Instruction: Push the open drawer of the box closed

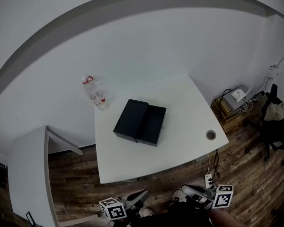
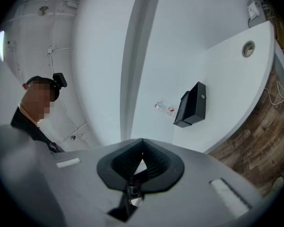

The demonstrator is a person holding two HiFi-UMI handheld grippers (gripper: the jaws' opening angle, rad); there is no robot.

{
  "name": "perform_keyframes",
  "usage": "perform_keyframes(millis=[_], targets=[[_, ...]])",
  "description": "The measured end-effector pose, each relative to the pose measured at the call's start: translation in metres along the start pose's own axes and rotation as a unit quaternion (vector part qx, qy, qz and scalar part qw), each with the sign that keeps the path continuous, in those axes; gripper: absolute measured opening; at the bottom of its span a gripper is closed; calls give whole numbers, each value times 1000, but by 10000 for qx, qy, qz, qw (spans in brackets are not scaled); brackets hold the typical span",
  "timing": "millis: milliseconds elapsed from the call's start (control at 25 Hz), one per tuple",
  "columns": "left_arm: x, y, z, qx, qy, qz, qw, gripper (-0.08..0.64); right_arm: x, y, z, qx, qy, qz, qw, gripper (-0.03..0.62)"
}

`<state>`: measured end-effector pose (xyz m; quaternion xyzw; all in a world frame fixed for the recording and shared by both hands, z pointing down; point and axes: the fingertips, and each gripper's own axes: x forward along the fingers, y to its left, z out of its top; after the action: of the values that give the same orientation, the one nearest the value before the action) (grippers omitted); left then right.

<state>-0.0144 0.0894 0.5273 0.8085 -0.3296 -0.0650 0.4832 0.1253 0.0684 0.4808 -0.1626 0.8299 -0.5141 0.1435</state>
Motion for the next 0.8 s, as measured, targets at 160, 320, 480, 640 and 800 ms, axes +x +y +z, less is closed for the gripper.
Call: perform_keyframes(millis=[160, 320, 480, 640, 800], targets=[[19, 4, 26, 518, -61, 258, 9983, 5, -5, -13, 26, 29, 34, 49, 10000, 5], [24, 12, 50, 1056, -70, 597, 9926, 5, -3, -15, 42, 5, 83, 137, 9999, 5], [21, 31, 78, 1854, 113, 1156, 9758, 6, -2, -17, 54, -46, 70, 162, 9998, 5], [21, 56, 107, 2555, 424, 1592, 9527, 29, -4, -21, 64, -119, -44, 119, 9998, 5], [23, 88, 136, 3372, 876, 2056, 9145, 60, -10, -25, 74, -160, -343, -10, 9993, 5]])
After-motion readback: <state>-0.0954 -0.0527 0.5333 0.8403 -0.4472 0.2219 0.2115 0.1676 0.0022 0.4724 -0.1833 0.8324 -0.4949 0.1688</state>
